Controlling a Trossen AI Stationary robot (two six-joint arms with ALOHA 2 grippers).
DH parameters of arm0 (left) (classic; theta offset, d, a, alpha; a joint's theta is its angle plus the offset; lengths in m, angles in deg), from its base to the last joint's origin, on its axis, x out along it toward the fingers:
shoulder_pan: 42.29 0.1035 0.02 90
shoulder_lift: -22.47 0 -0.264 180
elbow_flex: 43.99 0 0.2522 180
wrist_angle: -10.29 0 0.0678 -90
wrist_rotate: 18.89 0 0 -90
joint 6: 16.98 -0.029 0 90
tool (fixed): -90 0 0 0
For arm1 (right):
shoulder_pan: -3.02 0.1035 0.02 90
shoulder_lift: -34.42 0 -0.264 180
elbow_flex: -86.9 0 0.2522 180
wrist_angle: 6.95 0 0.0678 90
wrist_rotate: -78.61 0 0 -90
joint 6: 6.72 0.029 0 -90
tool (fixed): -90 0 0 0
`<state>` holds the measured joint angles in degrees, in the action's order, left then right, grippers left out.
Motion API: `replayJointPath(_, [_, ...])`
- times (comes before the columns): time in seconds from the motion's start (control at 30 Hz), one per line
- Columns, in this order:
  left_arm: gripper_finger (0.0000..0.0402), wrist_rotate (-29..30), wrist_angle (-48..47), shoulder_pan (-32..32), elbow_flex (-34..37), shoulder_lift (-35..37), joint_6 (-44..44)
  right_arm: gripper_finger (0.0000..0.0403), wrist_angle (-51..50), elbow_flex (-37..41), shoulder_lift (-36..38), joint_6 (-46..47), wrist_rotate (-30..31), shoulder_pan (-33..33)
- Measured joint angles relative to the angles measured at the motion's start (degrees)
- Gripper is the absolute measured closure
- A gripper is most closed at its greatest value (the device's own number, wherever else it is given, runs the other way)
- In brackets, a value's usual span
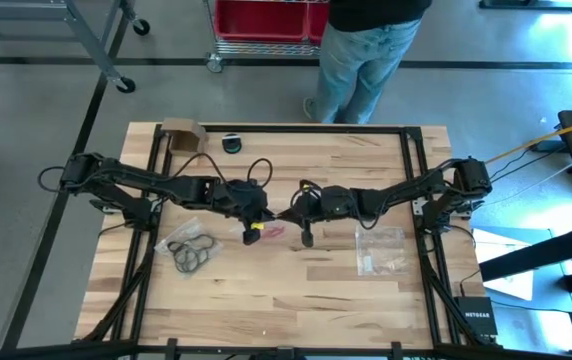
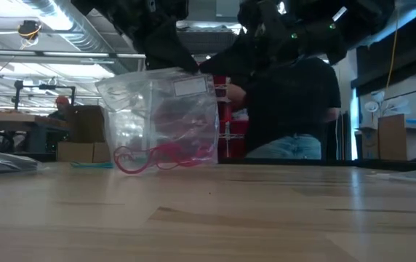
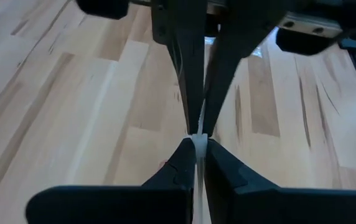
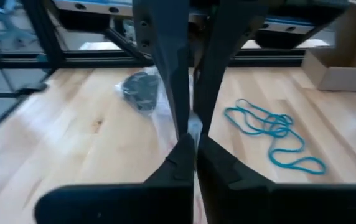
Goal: Sort rubber bands
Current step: Close the transparent zip bag
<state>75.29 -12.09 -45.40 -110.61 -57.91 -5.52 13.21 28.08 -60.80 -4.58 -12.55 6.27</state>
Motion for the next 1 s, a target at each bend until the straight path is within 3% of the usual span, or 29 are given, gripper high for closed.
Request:
replayJointPath(0.33, [0.0396,-0.24,-3.16,-0.25,-0.37,0.15,-6.45,0.0402,2.51,0.04,-0.13,3.49,-16.84,-4.60])
replayJointPath(0.53, [0.0396,0.72,-10.38,-0.98,0.08,-0.09,-8.84,0.0403,6.38,-0.05,0.13,4.02,-31.71,-5.03])
replayJointPath(0.6, [0.0396,0.69,-11.81,-1.02,0.03,0.15,-7.55,0.0403,6.80,-0.04,0.11,5.01,-30.87,-5.10])
replayJointPath(0.87, [0.0396,0.48,-9.64,-1.85,-0.02,-0.02,-7.43,0.0402,-0.22,-0.04,0.13,9.29,-16.85,-5.14])
replayJointPath(1.0, [0.0396,0.37,-7.54,-2.16,-0.02,-0.02,-7.43,0.0379,-1.07,-0.04,-0.16,10.10,-13.33,-5.10])
